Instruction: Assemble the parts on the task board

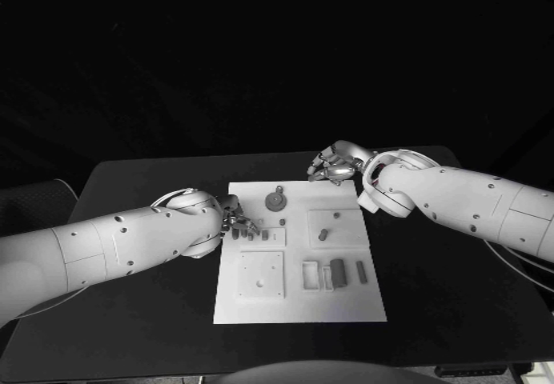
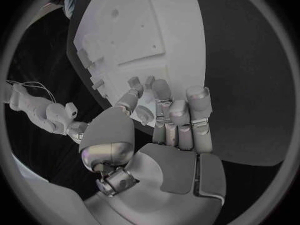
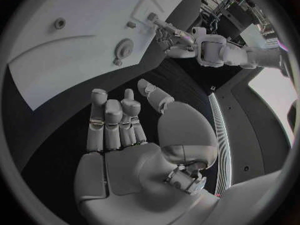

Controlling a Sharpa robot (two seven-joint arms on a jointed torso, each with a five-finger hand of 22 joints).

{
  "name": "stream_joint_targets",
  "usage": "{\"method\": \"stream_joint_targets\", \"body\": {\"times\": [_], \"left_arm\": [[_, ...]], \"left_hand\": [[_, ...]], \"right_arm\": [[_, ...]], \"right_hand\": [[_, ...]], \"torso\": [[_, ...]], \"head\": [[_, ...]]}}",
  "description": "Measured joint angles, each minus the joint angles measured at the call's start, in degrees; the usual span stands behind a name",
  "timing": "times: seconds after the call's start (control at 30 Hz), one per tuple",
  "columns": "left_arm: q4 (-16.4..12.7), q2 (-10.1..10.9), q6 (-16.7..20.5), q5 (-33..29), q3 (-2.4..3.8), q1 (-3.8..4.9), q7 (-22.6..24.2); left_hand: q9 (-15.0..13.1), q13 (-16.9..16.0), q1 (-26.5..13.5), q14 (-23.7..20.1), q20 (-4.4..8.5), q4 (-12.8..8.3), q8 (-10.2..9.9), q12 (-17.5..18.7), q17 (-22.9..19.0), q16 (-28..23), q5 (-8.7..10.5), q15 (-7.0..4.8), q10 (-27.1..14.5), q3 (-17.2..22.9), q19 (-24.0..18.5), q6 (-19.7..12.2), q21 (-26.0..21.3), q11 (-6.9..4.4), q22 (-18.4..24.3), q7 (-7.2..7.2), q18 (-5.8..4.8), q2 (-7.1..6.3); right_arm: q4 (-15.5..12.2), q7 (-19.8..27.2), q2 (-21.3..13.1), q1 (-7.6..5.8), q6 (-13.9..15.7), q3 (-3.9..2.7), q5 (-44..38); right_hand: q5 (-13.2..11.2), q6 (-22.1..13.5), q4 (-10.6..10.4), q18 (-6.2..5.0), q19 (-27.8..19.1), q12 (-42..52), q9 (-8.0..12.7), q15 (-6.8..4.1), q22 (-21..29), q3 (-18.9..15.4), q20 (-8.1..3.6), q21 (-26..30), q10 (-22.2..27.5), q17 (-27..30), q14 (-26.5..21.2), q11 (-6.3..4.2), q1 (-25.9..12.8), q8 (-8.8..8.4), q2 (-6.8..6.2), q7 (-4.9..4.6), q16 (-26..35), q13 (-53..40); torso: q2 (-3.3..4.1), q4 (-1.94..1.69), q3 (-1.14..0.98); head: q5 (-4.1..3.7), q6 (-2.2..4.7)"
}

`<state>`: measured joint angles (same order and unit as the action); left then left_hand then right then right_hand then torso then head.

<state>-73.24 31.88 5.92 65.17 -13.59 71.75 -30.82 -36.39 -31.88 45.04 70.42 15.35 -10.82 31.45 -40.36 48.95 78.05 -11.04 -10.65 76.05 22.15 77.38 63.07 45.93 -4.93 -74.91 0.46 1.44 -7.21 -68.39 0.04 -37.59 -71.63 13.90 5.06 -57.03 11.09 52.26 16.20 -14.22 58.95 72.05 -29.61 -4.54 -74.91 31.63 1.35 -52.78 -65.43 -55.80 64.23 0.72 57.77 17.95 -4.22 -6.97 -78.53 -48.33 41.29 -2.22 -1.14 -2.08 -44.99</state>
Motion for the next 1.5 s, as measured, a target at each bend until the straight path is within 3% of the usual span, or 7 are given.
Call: {"method": "stream_joint_targets", "body": {"times": [0.5,0.83,0.97,1.17,1.27,1.33,1.5], "left_arm": [[-1.64,3.02,3.53,-5.89,0.46,0.03,4.86],[-1.9,4.54,8.96,-12.98,1.99,0.11,13.58],[-1.27,4.33,10.75,-14.63,2.2,0.21,17.99],[2.25,2.61,10.97,-14.37,2.2,0.75,24.38],[4.15,1.59,10.65,-12.43,2.19,1.15,26.32],[5.61,0.62,9.98,-9.75,2.19,1.38,27.89],[8.0,-2.05,8.53,-3.64,2.05,1.43,30.21]], "left_hand": [[1.39,0.36,1.85,-2.39,-0.19,-1.82,-2.7,0.25,-0.79,-1.55,-4.66,1.15,-3.12,0.7,-2.05,-3.86,-1.36,1.65,0.01,1.41,-0.21,2.4],[2.67,1.48,4.62,-7.79,-3.22,-4.65,-6.01,3.15,-3.33,-6.06,-4.66,4.28,-10.68,1.88,-7.56,-11.21,-5.82,4.67,0.63,5.33,-0.35,3.02],[4.61,3.44,11.48,-11.32,-5.55,-5.51,-8.76,6.48,-5.58,-9.88,-2.88,6.38,-14.2,5.48,-11.1,-15.37,-9.42,6.96,2.4,7.18,-0.31,2.97],[6.01,4.67,16.93,-11.45,-5.61,-5.78,-9.57,7.96,-5.76,-9.22,0.49,6.52,-13.43,6.13,-10.83,-14.84,-9.58,6.71,2.39,6.85,-0.29,3.13],[6.67,1.23,18.15,-9.7,-4.78,-5.69,-10.42,2.68,-3.27,-5.26,3.39,5.32,-9.94,3.95,-7.98,-14.28,-6.99,5.53,0.63,5.99,-0.28,2.23],[7.33,-5.4,19.86,-6.73,-3.14,-5.61,-11.28,-6.61,0.51,1.62,5.85,3.58,-7.05,1.54,-3.68,-15.13,-2.78,4.19,-0.01,5.02,-0.26,1.92],[8.38,-13.83,20.85,1.09,-1.44,-5.7,-12.54,-17.83,7.76,7.35,7.33,2.47,-8.49,-1.15,2.32,-16.32,3.35,2.95,-0.04,4.04,-0.05,1.64]], "right_arm": [[0.23,0.01,-0.44,0.01,-0.01,0.0,0.0],[0.15,-0.02,-1.18,0.02,0.01,0.01,0.0],[0.25,-0.02,-1.43,0.02,0.03,0.01,0.0],[0.77,-0.02,-1.4,0.02,0.11,0.01,0.08],[0.86,-0.02,-1.35,0.02,0.13,0.01,0.11],[0.93,0.0,-1.24,0.02,0.14,0.01,0.14],[1.07,0.06,-1.16,0.02,0.16,0.01,0.23]], "right_hand": [[0.0,-0.16,0.0,0.04,0.0,0.0,0.01,0.03,0.0,0.0,0.0,0.0,0.0,0.0,-0.06,0.0,0.0,0.0,0.0,-0.12,0.0,0.0],[0.0,-0.18,0.0,0.07,0.0,0.0,0.0,-0.18,0.0,0.0,0.0,0.0,0.0,0.0,-0.04,0.0,0.0,0.0,0.0,-0.13,0.0,0.0],[0.0,-0.17,0.0,0.08,0.0,0.0,-0.03,-0.17,0.0,0.0,0.0,0.0,0.0,0.0,-0.04,0.0,0.0,0.0,0.0,-0.11,0.0,0.0],[0.0,-0.33,0.0,0.1,0.0,0.0,-0.03,-0.17,0.0,0.0,0.0,0.0,0.0,0.0,-0.04,0.0,0.0,-0.33,0.0,-0.26,0.0,0.0],[0.0,-0.54,0.0,0.11,0.0,0.0,-0.03,-0.16,0.0,0.0,0.0,0.0,0.0,0.0,-0.04,0.0,0.0,-0.33,0.0,-0.27,0.0,0.0],[0.0,-0.55,0.0,0.11,0.0,0.0,-0.02,-0.16,0.0,0.0,0.0,0.0,0.0,0.0,-0.04,0.0,0.0,-0.33,0.0,-0.27,0.0,0.0],[0.0,-0.72,0.0,0.13,0.13,0.0,-0.02,-0.15,0.0,0.0,-0.13,0.0,0.0,0.0,-0.04,0.0,-0.23,-0.67,0.23,-0.26,0.0,0.0]], "torso": [[-0.03,0.01,0.02],[-0.04,-0.03,-0.05],[-0.04,-0.04,-0.06],[0.0,0.0,-0.04],[0.02,0.01,-0.04],[0.05,0.04,-0.04],[0.12,0.08,-0.04]], "head": [[-0.23,0.93],[-0.24,1.83],[-0.17,2.15],[-0.12,2.44],[-0.11,2.56],[-0.11,2.7],[-0.01,2.86]]}}
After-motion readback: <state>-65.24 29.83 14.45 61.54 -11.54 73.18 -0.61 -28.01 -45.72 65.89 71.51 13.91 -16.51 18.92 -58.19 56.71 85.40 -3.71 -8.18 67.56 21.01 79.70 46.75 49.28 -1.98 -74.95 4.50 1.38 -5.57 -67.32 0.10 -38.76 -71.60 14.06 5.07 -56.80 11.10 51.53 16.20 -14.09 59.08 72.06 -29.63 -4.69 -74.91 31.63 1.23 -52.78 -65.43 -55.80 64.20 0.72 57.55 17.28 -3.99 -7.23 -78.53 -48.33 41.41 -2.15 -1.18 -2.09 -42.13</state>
